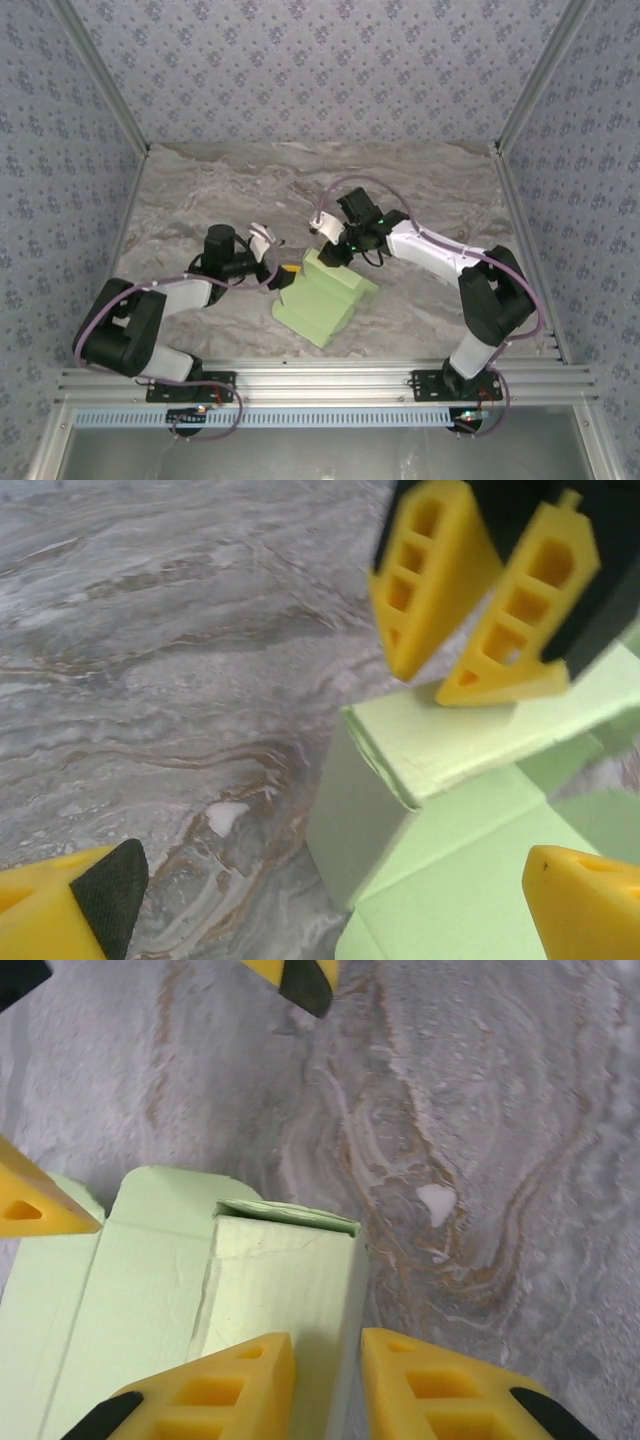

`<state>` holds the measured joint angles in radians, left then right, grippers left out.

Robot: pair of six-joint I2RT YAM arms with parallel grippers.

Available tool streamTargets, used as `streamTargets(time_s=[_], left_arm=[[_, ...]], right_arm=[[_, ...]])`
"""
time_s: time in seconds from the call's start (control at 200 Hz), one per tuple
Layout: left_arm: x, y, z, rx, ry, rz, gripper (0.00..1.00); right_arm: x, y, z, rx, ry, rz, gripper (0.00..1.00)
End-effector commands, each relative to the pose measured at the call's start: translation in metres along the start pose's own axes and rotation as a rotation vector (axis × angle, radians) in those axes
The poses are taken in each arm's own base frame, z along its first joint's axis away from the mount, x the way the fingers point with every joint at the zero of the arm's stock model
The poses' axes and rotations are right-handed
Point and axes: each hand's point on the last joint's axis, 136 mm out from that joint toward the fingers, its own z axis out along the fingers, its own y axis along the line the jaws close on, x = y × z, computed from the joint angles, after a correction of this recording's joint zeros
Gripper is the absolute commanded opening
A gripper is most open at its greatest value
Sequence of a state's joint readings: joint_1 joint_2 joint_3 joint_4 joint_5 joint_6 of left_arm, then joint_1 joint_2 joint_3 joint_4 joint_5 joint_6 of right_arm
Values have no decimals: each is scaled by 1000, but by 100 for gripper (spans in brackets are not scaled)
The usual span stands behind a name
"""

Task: Fold the paper box

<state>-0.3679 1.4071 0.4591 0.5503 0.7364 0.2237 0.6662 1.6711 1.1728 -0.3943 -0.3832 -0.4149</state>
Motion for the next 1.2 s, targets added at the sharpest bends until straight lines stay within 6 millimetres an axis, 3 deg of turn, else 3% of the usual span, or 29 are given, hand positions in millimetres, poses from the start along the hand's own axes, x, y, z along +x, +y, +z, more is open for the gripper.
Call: streamTargets(time_s=[0.0,0.085,0.245,0.38,0.684,0.719,0.784,1.194], left_arm=[[-6,-25,-10,109,-8,226,97],[-8,-24,-6,132,-13,282,98],[7,-28,11,281,83,326,90],[16,-25,17,300,91,362,88],[20,-39,32,409,120,418,79],[21,-41,36,427,137,425,79],[20,-41,41,446,148,435,79],[25,-46,35,452,165,443,75]], right_arm=[[27,27,8,-100,111,-148,26],[27,27,9,-104,113,-215,25],[33,29,11,-115,142,-281,25],[35,33,11,-126,151,-337,24],[39,40,18,-156,164,-387,22],[26,38,15,-143,140,-405,22],[26,38,14,-148,140,-413,22],[25,37,5,-140,119,-433,20]])
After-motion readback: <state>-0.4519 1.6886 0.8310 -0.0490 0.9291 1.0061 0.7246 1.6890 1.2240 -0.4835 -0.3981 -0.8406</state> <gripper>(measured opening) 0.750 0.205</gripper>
